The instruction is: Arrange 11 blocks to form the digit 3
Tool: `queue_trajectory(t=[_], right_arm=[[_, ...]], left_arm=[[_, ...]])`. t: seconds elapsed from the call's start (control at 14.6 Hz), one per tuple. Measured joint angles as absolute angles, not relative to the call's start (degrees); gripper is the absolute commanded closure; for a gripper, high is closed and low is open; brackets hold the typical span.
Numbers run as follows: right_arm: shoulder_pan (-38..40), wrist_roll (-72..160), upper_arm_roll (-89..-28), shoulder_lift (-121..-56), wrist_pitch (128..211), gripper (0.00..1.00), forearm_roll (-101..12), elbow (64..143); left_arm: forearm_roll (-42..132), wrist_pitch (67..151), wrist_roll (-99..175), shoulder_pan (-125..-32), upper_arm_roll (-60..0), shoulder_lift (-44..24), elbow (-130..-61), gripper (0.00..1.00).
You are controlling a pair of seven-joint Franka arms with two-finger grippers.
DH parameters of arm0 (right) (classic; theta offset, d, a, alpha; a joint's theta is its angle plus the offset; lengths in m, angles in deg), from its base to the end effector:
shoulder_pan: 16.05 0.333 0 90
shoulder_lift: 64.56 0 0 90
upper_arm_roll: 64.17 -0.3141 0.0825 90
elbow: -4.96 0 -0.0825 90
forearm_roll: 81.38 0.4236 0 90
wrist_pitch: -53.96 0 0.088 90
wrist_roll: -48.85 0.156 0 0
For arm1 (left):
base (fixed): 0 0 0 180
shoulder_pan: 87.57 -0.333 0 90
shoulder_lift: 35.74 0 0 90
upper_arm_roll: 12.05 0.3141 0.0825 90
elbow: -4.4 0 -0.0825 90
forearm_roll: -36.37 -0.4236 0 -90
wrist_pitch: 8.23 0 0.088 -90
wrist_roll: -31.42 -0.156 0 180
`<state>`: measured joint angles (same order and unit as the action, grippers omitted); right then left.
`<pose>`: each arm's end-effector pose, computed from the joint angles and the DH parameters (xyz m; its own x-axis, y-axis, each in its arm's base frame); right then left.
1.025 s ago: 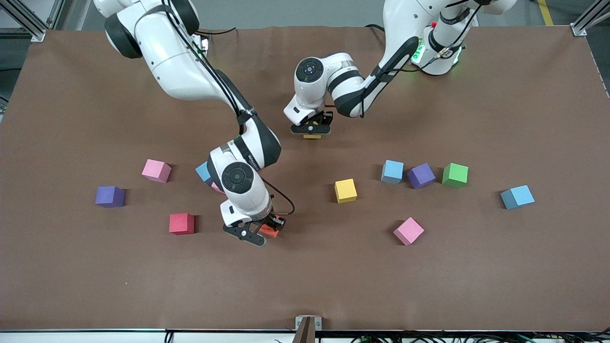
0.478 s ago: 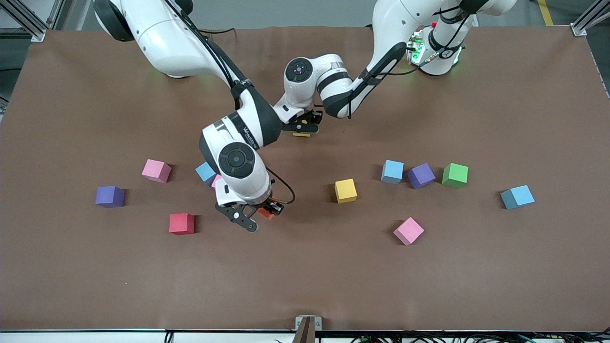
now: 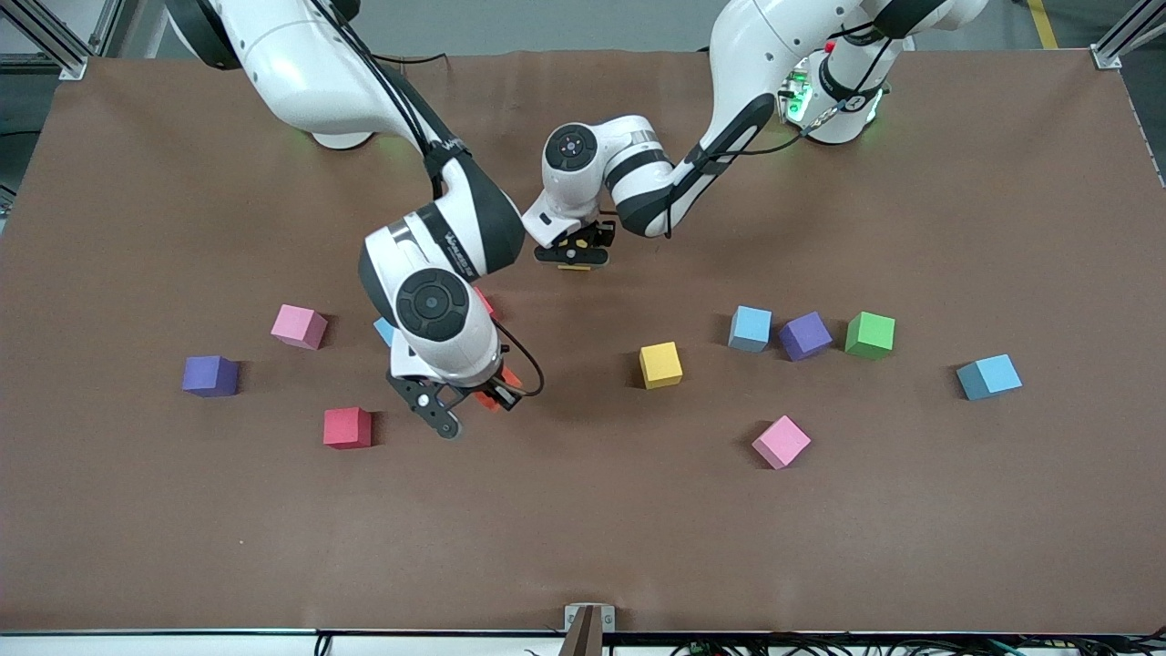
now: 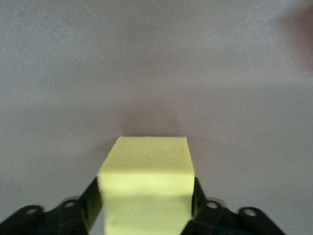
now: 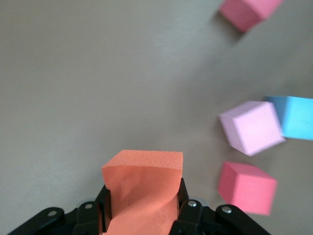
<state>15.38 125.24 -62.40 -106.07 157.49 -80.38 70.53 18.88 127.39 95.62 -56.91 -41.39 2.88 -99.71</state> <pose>0.6716 0.3914 0.3070 0.6870 -0.7266 -0.0108 -0.7248 -0.6862 0.0608 0.3466 -0.5733 0.1248 0.9934 -0.0604 -0.0980 -0.0571 -0.9977 0.0358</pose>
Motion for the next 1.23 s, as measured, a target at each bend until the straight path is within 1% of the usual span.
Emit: queue_trajectory(t=[0.14,0.27,0.41,0.62,0.68,0.82,1.03,1.09,1.23], right_arm=[[15.04,128.15,-62.40,-102.74,153.21,1.00,-80.36,71.93],[14.96,129.26,-62.39,-98.58,151.02,1.00,-80.35,75.05],[14.70,129.51,-62.35,-93.86,150.57,1.00,-80.33,80.25],[14.44,132.18,-62.31,-87.97,151.94,1.00,-78.85,89.30],[14.44,134.19,-62.37,-86.32,153.91,1.00,-77.62,92.61],[14.67,139.72,-63.01,-82.67,160.99,1.00,-76.25,101.56],[15.29,153.04,-67.08,-77.27,174.18,1.00,-75.79,117.49],[15.57,158.41,-68.62,-76.11,177.42,1.00,-75.80,121.51],[15.97,166.77,-70.85,-74.84,180.13,1.00,-75.81,125.66]], left_arm=[[18.76,127.39,95.66,-57.20,-41.24,3.01,-99.40,0.00],[18.72,127.38,95.69,-57.78,-41.20,2.85,-98.82,0.00],[18.71,126.00,95.76,-59.19,-41.23,1.42,-97.78,0.00],[18.71,122.72,95.82,-63.07,-41.20,-2.83,-95.45,0.00],[18.71,122.13,95.80,-64.78,-41.18,-3.80,-94.57,0.00],[18.69,121.79,95.48,-67.99,-41.08,-4.09,-92.90,0.00],[18.63,121.80,92.46,-71.96,-40.72,-1.29,-90.36,0.00],[18.63,121.86,91.05,-72.70,-40.17,-0.01,-89.44,0.00],[18.62,121.93,88.49,-73.30,-38.15,2.12,-87.35,0.00]])
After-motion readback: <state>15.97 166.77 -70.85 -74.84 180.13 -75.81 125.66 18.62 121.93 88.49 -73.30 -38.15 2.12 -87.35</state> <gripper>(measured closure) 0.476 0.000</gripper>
